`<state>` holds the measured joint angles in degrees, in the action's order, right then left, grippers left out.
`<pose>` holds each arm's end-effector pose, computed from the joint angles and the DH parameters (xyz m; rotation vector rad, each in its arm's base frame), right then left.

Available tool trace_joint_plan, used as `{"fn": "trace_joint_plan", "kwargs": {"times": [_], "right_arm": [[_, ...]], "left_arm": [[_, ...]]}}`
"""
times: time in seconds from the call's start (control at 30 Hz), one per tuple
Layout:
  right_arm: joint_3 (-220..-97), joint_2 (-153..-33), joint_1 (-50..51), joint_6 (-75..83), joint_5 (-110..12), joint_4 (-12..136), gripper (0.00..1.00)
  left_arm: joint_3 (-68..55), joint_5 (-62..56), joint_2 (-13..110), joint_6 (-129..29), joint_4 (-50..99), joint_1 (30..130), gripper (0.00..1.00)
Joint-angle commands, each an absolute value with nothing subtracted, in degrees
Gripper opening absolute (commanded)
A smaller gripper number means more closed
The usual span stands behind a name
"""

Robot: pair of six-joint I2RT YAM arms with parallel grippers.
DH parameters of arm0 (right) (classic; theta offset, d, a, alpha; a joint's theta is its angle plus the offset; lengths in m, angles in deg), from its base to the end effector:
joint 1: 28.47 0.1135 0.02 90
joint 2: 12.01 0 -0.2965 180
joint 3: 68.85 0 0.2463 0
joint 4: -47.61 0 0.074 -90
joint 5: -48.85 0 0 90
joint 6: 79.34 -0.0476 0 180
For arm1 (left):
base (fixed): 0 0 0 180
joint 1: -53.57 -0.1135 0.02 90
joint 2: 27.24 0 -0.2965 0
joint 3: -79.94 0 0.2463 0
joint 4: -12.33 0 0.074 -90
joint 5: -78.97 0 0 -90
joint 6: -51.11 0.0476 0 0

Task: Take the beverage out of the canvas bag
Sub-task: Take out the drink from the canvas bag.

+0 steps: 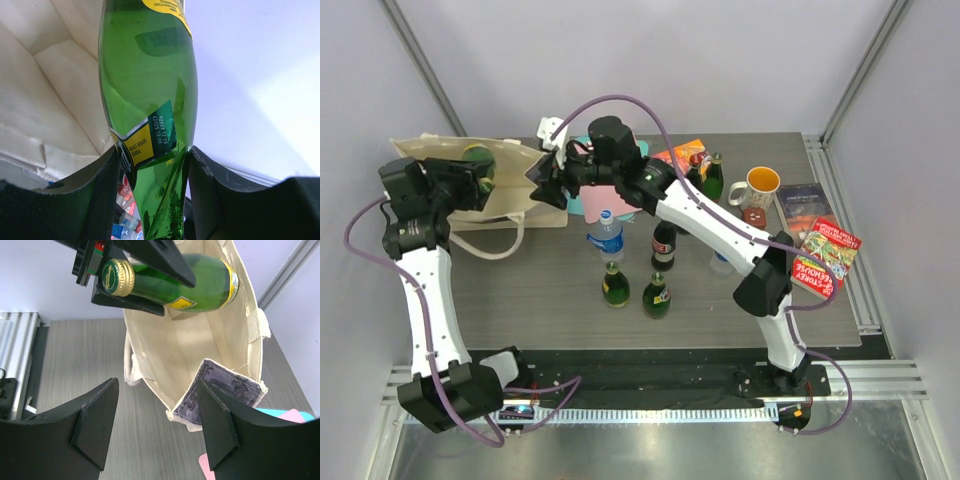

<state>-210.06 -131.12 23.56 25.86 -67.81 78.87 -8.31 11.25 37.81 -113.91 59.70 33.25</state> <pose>0.2954 0.4132 0.4467 -1.2691 1.2680 0.8685 0.2210 0.0626 0.4310 -1.3622 1.6002 -0.9845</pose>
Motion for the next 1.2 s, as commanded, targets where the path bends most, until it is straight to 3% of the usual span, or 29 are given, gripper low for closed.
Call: {"fn": "trace_joint_plan", "kwargs": {"times": [0.0,0.67,1.17], "right_arm": [[-212.5,-127.1,22.2,21.7,-72.7,78.0,0.69],[-205.3,-119.2,19.3,17.0,-78.6,78.6,0.72],[-202.5,-119.3,15.7,-1.3,-84.4,69.1,0.75]], "left_arm": [[-14.0,16.7,33.3,-114.4,53.5,33.4,0.00],[-13.6,26.2,28.2,-109.9,56.0,33.4,0.00],[-9.4,30.9,24.4,-109.5,52.7,33.4,0.00]]}}
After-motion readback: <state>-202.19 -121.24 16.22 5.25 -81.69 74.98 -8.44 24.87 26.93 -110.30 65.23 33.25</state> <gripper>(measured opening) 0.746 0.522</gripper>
